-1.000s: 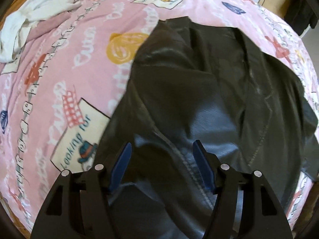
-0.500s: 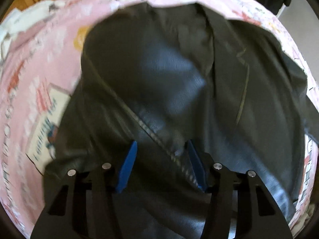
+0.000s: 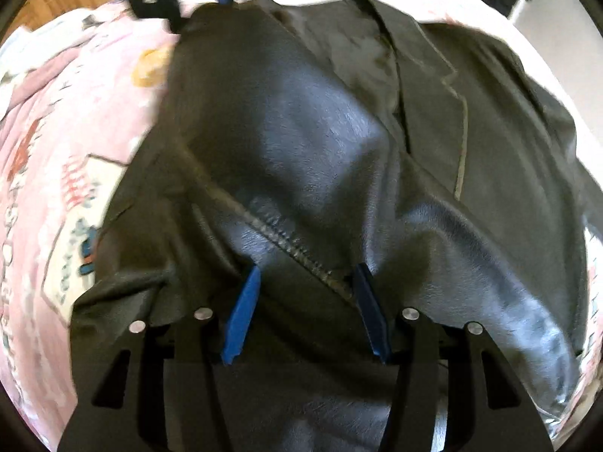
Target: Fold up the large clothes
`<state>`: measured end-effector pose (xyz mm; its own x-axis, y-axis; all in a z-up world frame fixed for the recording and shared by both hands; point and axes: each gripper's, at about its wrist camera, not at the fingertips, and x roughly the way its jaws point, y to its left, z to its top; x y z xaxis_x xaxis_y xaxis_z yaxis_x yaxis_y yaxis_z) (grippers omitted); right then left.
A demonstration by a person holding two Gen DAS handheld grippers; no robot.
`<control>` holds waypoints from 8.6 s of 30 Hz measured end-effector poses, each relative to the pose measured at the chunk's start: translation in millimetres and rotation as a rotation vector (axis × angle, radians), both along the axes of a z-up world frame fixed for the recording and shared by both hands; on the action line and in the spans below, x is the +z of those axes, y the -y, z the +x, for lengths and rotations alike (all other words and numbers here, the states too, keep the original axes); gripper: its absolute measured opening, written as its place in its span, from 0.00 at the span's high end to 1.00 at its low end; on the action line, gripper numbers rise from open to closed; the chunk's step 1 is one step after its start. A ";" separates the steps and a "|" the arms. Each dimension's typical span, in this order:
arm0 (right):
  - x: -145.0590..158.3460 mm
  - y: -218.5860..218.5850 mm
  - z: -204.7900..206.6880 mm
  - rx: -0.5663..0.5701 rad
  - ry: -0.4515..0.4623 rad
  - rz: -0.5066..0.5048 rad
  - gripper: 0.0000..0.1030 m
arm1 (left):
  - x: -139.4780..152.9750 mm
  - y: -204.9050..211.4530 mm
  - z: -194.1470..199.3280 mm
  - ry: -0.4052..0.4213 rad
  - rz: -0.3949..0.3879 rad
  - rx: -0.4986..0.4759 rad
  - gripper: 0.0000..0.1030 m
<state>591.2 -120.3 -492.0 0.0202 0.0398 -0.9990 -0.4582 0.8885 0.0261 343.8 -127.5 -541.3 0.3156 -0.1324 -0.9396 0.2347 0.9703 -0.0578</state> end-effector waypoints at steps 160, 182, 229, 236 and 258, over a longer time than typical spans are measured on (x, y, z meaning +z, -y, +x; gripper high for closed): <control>75.1 -22.9 -275.5 -0.107 0.035 0.646 0.93 | -30.4 -263.8 8.5 -0.404 -0.068 0.400 0.76; 58.6 37.2 -339.9 -0.357 -0.028 0.719 0.38 | 91.5 -192.6 45.7 -0.250 -0.123 0.202 0.57; 17.8 253.8 -23.2 -0.306 -0.041 -0.052 0.13 | -38.6 -80.8 -37.7 -0.415 0.332 0.155 0.94; -20.8 238.1 -28.3 -0.334 -0.074 -0.067 0.51 | -40.7 -76.2 -44.6 -0.415 0.316 0.142 0.94; -44.2 297.4 -22.0 -0.849 0.109 -0.130 0.72 | -32.8 -65.9 -63.3 -0.387 0.301 0.086 0.94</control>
